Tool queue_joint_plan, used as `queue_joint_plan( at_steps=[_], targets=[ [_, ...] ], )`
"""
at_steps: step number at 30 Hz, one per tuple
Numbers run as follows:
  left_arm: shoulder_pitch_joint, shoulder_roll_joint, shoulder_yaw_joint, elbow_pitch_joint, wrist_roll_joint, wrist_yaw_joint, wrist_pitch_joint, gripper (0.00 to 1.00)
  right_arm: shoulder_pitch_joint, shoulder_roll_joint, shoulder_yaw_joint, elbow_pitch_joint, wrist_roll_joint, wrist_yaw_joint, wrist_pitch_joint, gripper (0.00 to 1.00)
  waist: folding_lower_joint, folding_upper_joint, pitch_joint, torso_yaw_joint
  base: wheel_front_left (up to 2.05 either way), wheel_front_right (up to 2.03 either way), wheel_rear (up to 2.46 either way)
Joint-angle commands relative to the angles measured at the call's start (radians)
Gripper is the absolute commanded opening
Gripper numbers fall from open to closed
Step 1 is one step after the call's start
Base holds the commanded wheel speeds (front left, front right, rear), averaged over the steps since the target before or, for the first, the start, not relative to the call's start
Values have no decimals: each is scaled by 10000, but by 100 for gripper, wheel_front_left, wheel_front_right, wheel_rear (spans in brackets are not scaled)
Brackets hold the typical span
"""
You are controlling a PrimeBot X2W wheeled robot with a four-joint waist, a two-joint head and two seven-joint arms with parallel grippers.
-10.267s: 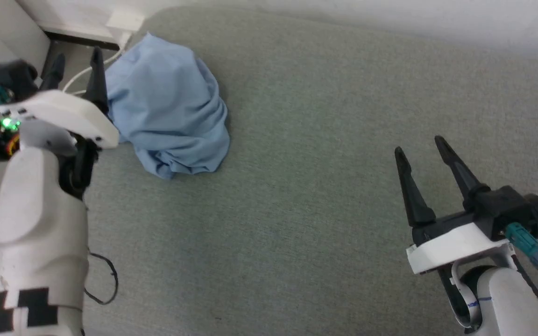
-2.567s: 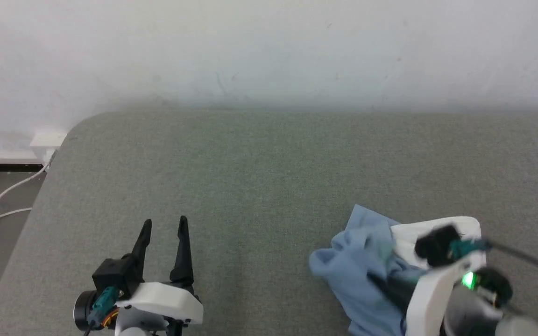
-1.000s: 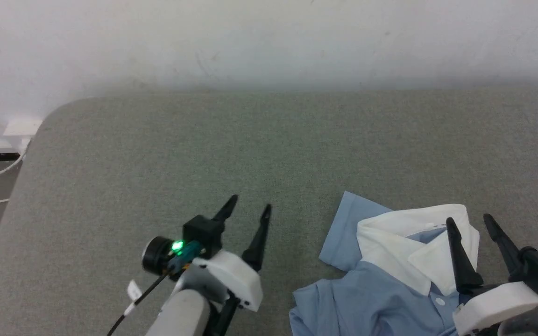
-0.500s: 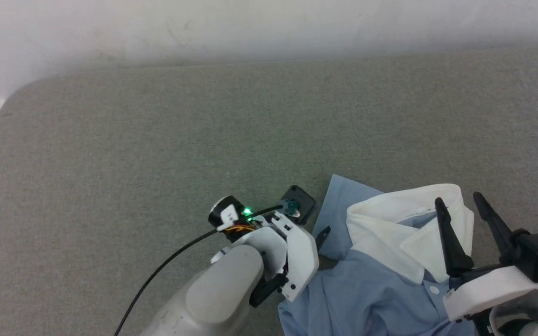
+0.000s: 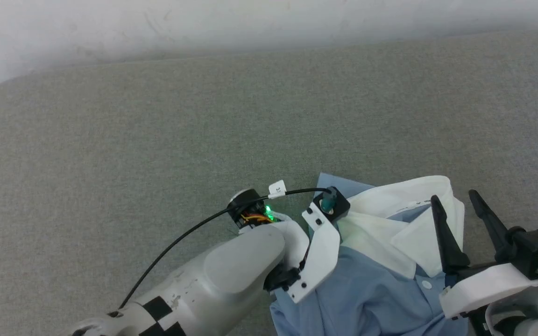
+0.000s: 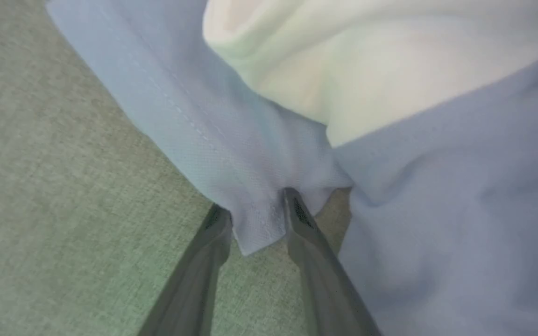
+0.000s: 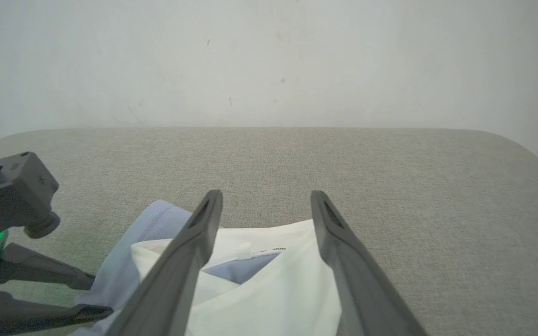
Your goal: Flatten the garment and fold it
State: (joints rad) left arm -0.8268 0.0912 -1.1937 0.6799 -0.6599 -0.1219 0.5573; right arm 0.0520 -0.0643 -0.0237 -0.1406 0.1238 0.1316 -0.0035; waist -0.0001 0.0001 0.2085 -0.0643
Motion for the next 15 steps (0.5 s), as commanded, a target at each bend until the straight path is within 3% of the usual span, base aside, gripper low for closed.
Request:
queue_joint_plan(
  at_steps=[1, 4, 8, 12, 15],
  targets=[
    [716, 317, -541, 231, -254, -87, 557, 0, -159, 30, 32, 30, 17, -9, -81, 100, 1, -1, -18, -2, 0, 0, 0],
    [506, 617, -720, -156, -676, -87, 270, 0, -169, 43, 70, 118, 29, -9, -115, 100, 1, -1, -124, 1, 0, 0, 0],
    [267, 873, -188, -140, -757, 37, -1610, 0, -49, 63, -5, 255, 59, -9, -183, 100, 1, -1, -347, 114, 0, 0, 0],
    [481, 1192, 690, -380, -876, 805, -3362, 0, 120, 92, -109, 281, 85, -9, -208, 100, 1, -1, -618, 303, 0, 0, 0],
    [1013, 1744, 1292, -851, -1129, 1434, -4179, 0, 237, 108, -158, 285, 98, -9, -196, 100, 1, -1, -851, 437, 0, 0, 0]
  ],
)
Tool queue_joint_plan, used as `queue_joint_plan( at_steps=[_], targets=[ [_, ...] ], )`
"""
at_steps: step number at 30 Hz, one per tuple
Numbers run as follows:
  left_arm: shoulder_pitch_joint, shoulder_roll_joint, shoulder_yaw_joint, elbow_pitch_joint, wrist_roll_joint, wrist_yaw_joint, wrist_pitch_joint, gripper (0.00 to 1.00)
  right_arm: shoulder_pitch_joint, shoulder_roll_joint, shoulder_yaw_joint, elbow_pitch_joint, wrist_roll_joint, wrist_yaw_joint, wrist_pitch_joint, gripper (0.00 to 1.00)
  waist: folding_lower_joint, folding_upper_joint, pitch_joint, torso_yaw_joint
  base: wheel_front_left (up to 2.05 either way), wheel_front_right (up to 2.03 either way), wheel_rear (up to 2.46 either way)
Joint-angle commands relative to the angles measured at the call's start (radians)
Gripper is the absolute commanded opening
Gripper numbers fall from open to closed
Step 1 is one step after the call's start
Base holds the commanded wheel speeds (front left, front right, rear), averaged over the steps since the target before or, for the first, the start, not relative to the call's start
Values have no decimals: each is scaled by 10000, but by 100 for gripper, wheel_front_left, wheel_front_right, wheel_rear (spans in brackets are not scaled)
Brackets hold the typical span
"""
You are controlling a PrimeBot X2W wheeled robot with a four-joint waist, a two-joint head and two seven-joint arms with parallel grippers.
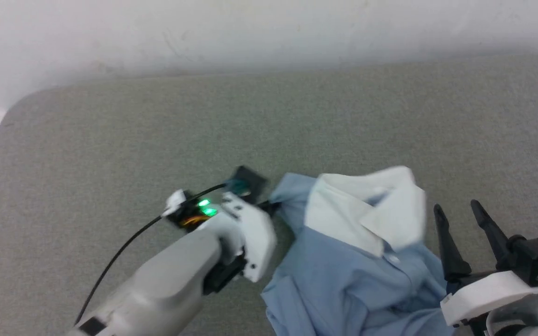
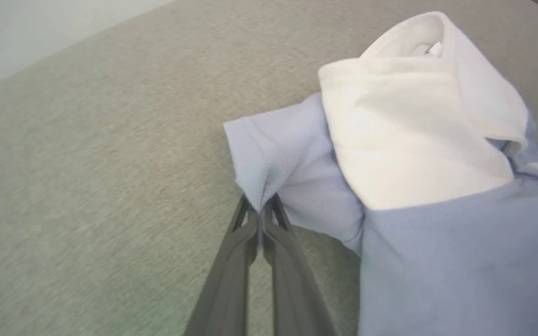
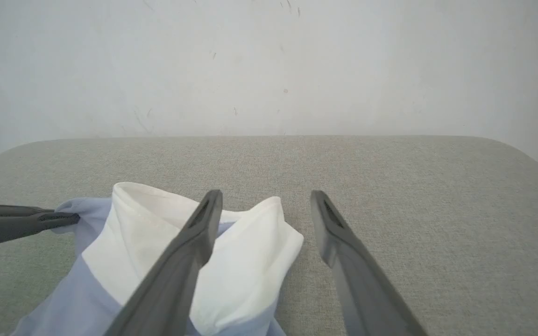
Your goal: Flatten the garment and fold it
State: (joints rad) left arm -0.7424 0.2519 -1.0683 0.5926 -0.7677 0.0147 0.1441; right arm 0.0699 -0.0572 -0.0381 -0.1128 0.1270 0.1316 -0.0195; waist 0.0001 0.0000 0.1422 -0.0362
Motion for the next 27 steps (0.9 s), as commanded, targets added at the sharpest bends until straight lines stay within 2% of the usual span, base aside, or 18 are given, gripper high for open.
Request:
queue_joint_plan(
  at_steps=[1, 7, 10, 12, 13, 14, 15, 19, 22, 24, 27],
  targets=[
    [434, 383, 237, -175, -176, 295, -230, 0, 100, 42, -25, 2, 71, -9, -31, 100, -1, 0, -261, 199, 0, 0, 0],
    [2746, 2060, 1533, -1576, -1291, 1906, -956, 0, 349, 61, -28, -119, 67, -9, 15, 100, -1, 0, -490, 345, 0, 0, 0],
    [3980, 2619, 1909, -2177, -1836, 2507, -1074, 0, 450, 65, -48, -141, 127, -9, -2, 100, -1, 0, -499, 427, 0, 0, 0],
    [4537, 2763, 2054, -2548, -2071, 2751, -1194, 0, 479, 67, -67, -137, 178, -9, -19, 100, -1, 0, -485, 489, 0, 0, 0],
    [4724, 2803, 2085, -2692, -2107, 2883, -1253, 15, 480, 67, -60, -126, 197, -9, -18, 100, -1, 0, -481, 506, 0, 0, 0],
    [4852, 2816, 2121, -2843, -2118, 3009, -1336, 76, 474, 67, -54, -114, 211, -9, -17, 100, -1, 0, -478, 522, 0, 0, 0],
    [4924, 2802, 2188, -3002, -2114, 3124, -1480, 100, 463, 68, -40, -105, 219, -9, -14, 100, -1, 0, -487, 534, 0, 0, 0],
    [4802, 2858, 2516, -3675, -1682, 3725, -2335, 100, 431, 68, 51, -116, 244, -9, 17, 100, -1, 0, -526, 526, 0, 0, 0],
    [4383, 3032, 2638, -4233, -1168, 4004, -2776, 100, 419, 69, 76, -146, 250, -9, 44, 100, -1, 0, -544, 484, 0, 0, 0],
    [3960, 3138, 2555, -4519, -875, 3953, -2728, 100, 414, 69, 69, -171, 250, -9, 61, 100, -1, 0, -517, 457, 0, 0, 0],
    [3137, 3245, 2154, -4650, -525, 3516, -2104, 100, 339, 69, 114, -197, 257, -9, 76, 100, -1, 0, -392, 363, 0, 0, 0]
  ],
)
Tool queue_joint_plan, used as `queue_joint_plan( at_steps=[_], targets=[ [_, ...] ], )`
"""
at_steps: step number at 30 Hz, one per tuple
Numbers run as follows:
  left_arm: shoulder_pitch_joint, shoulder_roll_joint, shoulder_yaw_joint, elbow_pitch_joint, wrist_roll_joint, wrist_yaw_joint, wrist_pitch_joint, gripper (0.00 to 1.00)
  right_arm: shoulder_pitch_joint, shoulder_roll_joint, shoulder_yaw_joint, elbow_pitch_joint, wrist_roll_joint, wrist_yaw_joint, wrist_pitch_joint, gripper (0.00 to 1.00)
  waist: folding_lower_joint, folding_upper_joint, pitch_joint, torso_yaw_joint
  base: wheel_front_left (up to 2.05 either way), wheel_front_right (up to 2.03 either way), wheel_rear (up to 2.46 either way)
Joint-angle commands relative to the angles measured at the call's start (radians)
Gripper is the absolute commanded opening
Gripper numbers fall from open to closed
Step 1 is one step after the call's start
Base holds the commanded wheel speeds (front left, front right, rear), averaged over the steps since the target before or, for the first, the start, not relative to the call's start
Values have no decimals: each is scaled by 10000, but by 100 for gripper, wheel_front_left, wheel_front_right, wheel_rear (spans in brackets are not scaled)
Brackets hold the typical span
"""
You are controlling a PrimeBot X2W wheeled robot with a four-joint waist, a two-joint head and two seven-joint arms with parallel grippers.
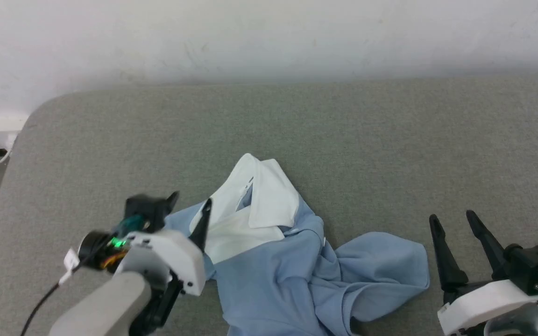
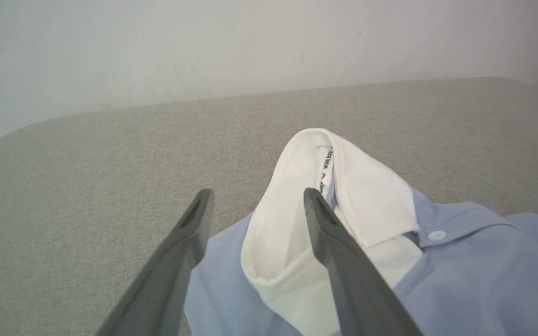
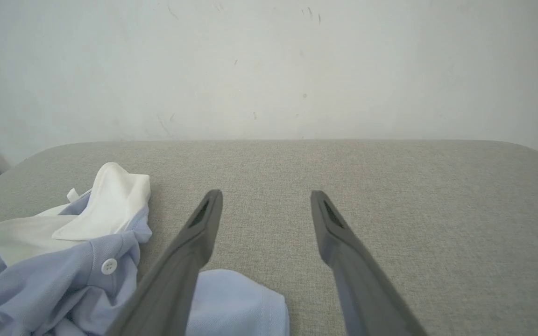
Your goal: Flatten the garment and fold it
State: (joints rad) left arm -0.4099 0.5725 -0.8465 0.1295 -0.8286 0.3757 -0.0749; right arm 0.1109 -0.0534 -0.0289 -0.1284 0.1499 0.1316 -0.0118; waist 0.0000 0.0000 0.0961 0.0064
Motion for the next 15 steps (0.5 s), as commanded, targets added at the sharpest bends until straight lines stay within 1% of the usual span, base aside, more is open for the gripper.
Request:
queue_joint_plan(
  at_steps=[1, 6, 10, 11, 12, 13, 15],
  targets=[
    [-475, 32, -228, 29, 150, -312, 375, 100, -108, 31, 43, -20, 31, -9, -3, 100, 0, 0, 97, -94, 0, 0, 0],
    [-1597, -52, -1123, 788, 205, -1586, 2061, 100, -312, 31, 182, 150, 71, -9, -44, 100, 0, 0, 257, -354, 0, 0, 0],
    [-2080, -181, -1656, 1506, 5, -2417, 3259, 100, -373, 31, 158, 314, 132, -9, -120, 100, 0, 0, 321, -511, 0, 0, 0],
    [-2145, -201, -1758, 1684, -67, -2597, 3511, 64, -382, 31, 165, 349, 138, -9, -131, 100, 0, 0, 334, -549, 0, 0, 0],
    [-2205, -213, -1869, 1832, -115, -2789, 3732, 35, -394, 31, 171, 382, 148, -9, -148, 100, 0, 0, 339, -579, 0, 0, 0],
    [-2256, -237, -1946, 1940, -167, -2964, 3881, 0, -401, 31, 170, 412, 158, -9, -163, 100, 0, 0, 341, -598, 0, 0, 0],
    [-2372, -271, -2058, 2062, -168, -3209, 4013, 0, -410, 31, 140, 452, 180, -9, -186, 100, 0, 0, 359, -621, 0, 0, 0]
  ],
)
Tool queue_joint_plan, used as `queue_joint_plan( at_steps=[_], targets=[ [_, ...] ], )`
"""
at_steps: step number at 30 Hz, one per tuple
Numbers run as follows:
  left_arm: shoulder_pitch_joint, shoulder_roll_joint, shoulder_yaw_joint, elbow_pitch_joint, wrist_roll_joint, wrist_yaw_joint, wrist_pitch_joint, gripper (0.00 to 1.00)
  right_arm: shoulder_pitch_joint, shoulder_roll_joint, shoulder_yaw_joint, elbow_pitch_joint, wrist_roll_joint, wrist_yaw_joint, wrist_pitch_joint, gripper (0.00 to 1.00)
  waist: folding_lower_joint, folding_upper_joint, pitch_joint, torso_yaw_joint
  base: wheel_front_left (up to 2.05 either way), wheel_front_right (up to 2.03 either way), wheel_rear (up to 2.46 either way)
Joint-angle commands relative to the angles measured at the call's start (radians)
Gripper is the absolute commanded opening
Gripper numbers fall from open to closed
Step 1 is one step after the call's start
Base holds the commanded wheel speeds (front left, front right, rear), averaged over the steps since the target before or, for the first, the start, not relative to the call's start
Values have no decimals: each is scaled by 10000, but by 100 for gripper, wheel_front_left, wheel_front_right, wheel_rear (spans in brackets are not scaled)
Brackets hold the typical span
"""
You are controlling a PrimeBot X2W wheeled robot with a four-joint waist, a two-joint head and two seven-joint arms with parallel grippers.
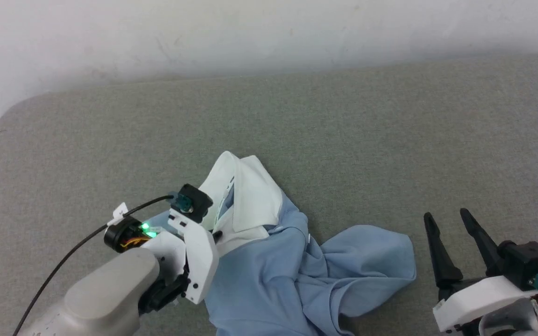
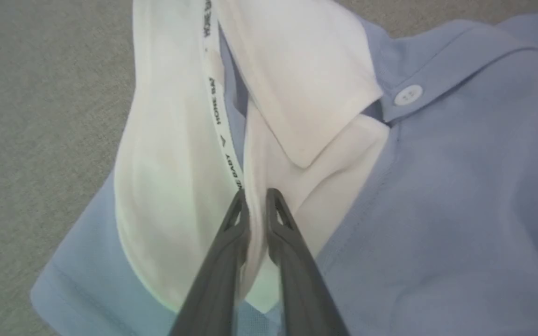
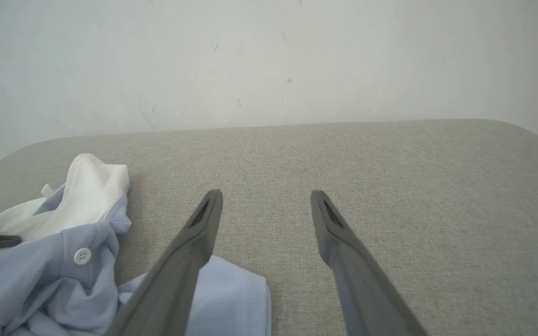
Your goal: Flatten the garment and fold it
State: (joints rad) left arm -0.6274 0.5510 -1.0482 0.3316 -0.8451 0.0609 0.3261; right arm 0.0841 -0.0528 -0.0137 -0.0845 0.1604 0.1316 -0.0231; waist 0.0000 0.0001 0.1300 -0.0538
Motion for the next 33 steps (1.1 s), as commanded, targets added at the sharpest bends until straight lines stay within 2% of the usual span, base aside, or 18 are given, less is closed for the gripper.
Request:
queue_joint_plan(
  at_steps=[1, 5, 10, 14, 18, 19, 23, 26, 32, 33],
  targets=[
    [-281, -66, -49, 56, 49, -110, -39, 0, -150, 25, -27, 25, 79, -9, -83, 100, 0, -1, 31, -21, 0, 0, 0],
    [-814, 0, 245, -78, 507, 122, -778, 0, -177, 26, -124, 37, 105, -9, -107, 100, 0, -1, 89, 46, 0, 0, 0],
    [-1216, 450, 1080, -714, 686, 813, -1736, 0, -250, 26, -101, 51, 149, -9, -103, 100, 0, -1, 136, 68, 0, 0, 0],
    [-339, 1169, 1923, -1605, 208, 1830, -2334, 0, -220, 26, -97, 120, 251, -9, -160, 100, 0, -1, 148, 4, 0, 0, 0],
    [1540, 1908, 2767, -2355, -678, 3039, -2987, 0, -163, 26, -167, 205, 357, -9, -250, 100, 0, -1, 235, 3, 0, 0, 0],
    [1540, 1908, 2767, -2355, -678, 3039, -2987, 0, -163, 26, -167, 205, 357, -9, -250, 100, 0, -1, 235, 3, 0, 0, 0],
    [3670, 2320, 3450, -2720, -1637, 4006, -3701, 0, -161, 26, -231, 265, 414, -9, -323, 100, 0, -1, 326, 133, 0, 0, 0],
    [4846, 2373, 3660, -2748, -2165, 4287, -4015, 0, -209, 26, -198, 300, 401, -9, -316, 100, 0, -1, 365, 253, 0, 0, 0],
    [5934, 1955, 3874, -2443, -2832, 4314, -4470, 0, -319, 26, -147, 409, 329, -9, -299, 100, 0, -1, 218, 398, 0, 0, 0],
    [6004, 1871, 3932, -2398, -2864, 4356, -4603, 2, -309, 26, -146, 423, 321, -9, -290, 100, 0, -1, 172, 416, 0, 0, 0]
  ],
)
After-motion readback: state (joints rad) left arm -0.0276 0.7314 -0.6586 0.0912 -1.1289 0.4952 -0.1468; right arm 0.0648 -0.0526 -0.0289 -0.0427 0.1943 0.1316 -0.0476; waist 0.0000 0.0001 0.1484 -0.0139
